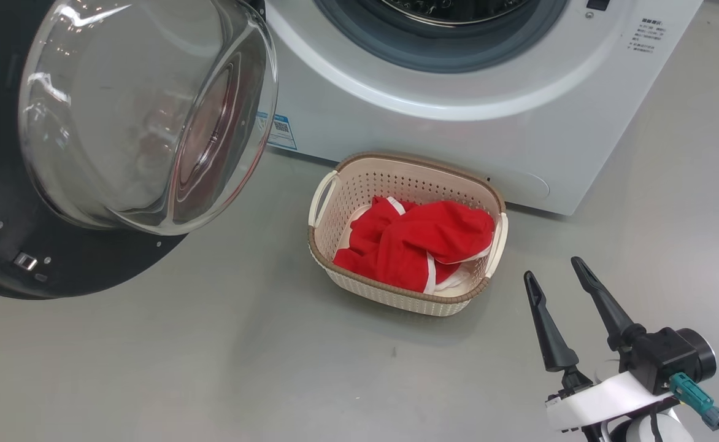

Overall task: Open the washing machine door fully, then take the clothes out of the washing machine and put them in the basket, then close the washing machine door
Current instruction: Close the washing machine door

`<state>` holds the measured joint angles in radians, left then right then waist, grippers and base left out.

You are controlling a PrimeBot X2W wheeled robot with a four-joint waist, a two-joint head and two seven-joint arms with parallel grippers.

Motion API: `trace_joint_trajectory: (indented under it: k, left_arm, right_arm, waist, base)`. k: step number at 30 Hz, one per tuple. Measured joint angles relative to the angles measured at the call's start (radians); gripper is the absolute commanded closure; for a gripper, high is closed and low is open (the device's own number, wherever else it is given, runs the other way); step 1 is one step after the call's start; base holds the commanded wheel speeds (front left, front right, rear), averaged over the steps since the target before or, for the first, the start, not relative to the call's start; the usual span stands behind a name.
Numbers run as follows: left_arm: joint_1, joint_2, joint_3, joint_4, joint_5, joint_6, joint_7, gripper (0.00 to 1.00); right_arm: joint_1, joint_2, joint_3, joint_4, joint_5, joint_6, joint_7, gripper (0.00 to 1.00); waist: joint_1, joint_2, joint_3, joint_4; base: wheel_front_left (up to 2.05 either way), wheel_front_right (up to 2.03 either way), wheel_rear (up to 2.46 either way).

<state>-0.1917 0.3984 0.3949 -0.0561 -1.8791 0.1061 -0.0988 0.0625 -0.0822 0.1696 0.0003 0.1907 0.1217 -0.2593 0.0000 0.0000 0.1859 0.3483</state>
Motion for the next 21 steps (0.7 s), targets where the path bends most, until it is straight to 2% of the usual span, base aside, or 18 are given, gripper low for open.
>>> trace_joint_trajectory:
  k: [11,21]
  left_arm:
    - [-0.015,0.134,-0.049,0.138,-0.029,0.013,0.142,1.0]
    - [-0.031,0.15,-0.118,0.202,-0.04,0.013,0.228,1.0]
  right_arm:
    - [-0.036,-0.016,0.005,-0.005,0.0,0.0,0.0,0.0]
    - [-0.039,-0.029,-0.008,-0.01,0.004,0.0,0.0,0.0]
  waist:
    - [0.0,0.0,0.047,-0.055]
    - [0.0,0.0,0.078,-0.076]
  base:
    - [0.0,0.0,0.0]
    - [0.0,0.0,0.0]
